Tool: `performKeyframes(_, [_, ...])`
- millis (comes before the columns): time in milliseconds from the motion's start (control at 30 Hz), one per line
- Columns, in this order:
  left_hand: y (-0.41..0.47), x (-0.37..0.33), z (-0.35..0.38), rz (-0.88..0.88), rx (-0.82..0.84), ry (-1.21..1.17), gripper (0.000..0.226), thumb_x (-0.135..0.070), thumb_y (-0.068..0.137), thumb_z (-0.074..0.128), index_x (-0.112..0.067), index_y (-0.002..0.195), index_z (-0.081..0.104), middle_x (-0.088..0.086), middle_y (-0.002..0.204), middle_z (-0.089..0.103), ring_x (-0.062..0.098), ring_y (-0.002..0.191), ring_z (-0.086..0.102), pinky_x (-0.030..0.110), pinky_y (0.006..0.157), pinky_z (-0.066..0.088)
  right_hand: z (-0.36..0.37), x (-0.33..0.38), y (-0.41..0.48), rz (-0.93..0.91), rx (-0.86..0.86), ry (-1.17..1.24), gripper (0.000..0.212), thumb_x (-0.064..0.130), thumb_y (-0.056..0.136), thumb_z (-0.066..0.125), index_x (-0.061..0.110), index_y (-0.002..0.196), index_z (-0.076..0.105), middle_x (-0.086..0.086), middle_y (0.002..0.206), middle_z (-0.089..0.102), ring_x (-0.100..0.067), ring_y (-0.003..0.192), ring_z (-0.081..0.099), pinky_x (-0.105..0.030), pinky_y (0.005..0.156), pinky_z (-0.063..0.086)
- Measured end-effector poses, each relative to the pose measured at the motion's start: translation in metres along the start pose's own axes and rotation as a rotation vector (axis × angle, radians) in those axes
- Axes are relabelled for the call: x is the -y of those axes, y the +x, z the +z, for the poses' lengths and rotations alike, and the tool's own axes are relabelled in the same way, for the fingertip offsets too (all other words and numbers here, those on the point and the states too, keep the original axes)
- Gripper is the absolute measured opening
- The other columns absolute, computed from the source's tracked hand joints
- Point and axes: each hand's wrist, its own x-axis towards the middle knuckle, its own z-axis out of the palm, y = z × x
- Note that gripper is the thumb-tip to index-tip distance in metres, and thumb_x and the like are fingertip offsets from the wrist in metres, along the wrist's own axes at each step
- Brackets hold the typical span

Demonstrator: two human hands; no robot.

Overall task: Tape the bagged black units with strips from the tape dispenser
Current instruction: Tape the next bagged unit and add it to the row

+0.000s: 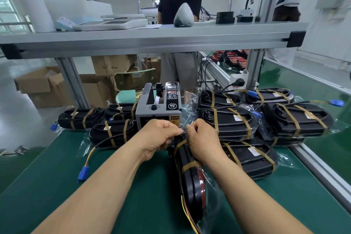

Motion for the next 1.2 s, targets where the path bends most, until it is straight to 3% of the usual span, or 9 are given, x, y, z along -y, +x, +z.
performKeyframes(267, [0.006,0.004,0.0,0.025,-0.01,0.023,0.016,-0.019,0.087,0.072,-0.017,0.071,0.067,-0.005,0.047,0.046,0.007,0.042,0.037,0.018,0.045,0.031,0.001,0.0,0.0,0.006,-0.013,0.026,0.027,0.033,0.102,0.045,0.019,0.078,0.048,-0.002,0.081,0.059,-0.02,0.076,0.054,-0.037,0.068,0.043])
performKeyframes(533, [0.006,0.01,0.005,0.144,-0.084,0.032,0.017,-0.013,0.084,0.074,-0.01,0.07,0.066,-0.007,0.047,0.051,0.003,0.04,0.039,0.014,0.041,0.034,0.001,0.001,0.001,0.005,-0.01,0.0,0.026,0.035,0.102,0.045,0.022,0.079,0.048,-0.001,0.083,0.06,-0.016,0.074,0.054,-0.034,0.062,0.04])
performKeyframes(667, [0.004,0.01,0.009,0.224,-0.186,0.153,0.013,-0.017,0.081,0.077,-0.011,0.073,0.069,-0.001,0.065,0.064,0.006,0.057,0.053,0.018,0.055,0.047,-0.001,0.001,0.0,-0.001,-0.003,0.007,0.026,0.035,0.102,0.045,0.02,0.081,0.049,-0.002,0.084,0.062,-0.018,0.076,0.055,-0.036,0.065,0.044])
performKeyframes(767, [0.005,0.014,0.014,0.18,-0.26,0.132,0.012,-0.021,0.08,0.076,-0.018,0.086,0.065,-0.003,0.077,0.064,0.009,0.067,0.056,0.022,0.06,0.044,-0.001,0.001,0.0,0.0,-0.005,0.016,0.026,0.034,0.102,0.045,0.019,0.082,0.05,-0.003,0.085,0.062,-0.019,0.077,0.056,-0.037,0.069,0.046])
performKeyframes(900, [0.006,0.017,0.024,0.054,-0.258,-0.086,0.012,-0.027,0.086,0.072,-0.015,0.085,0.073,0.001,0.082,0.074,0.004,0.066,0.065,0.012,0.049,0.045,0.001,0.001,0.001,-0.01,-0.003,0.023,0.025,0.032,0.102,0.045,0.02,0.08,0.048,-0.001,0.082,0.06,-0.016,0.074,0.053,-0.035,0.065,0.042])
performKeyframes(1067, [0.004,0.022,0.023,-0.012,-0.191,-0.204,0.017,-0.03,0.081,0.078,-0.015,0.089,0.075,0.002,0.089,0.076,0.014,0.085,0.067,0.026,0.074,0.05,0.0,-0.002,0.002,0.002,-0.003,0.028,0.024,0.032,0.102,0.044,0.016,0.086,0.052,-0.003,0.086,0.061,-0.019,0.078,0.055,-0.038,0.071,0.046])
performKeyframes(1200, [-0.004,0.022,0.018,-0.039,-0.141,-0.263,0.014,-0.021,0.08,0.079,-0.017,0.092,0.074,-0.002,0.08,0.075,0.003,0.065,0.066,0.016,0.055,0.046,0.002,-0.003,0.001,0.011,-0.005,0.05,0.024,0.034,0.101,0.044,0.019,0.084,0.051,0.0,0.085,0.061,-0.014,0.076,0.054,-0.034,0.065,0.042])
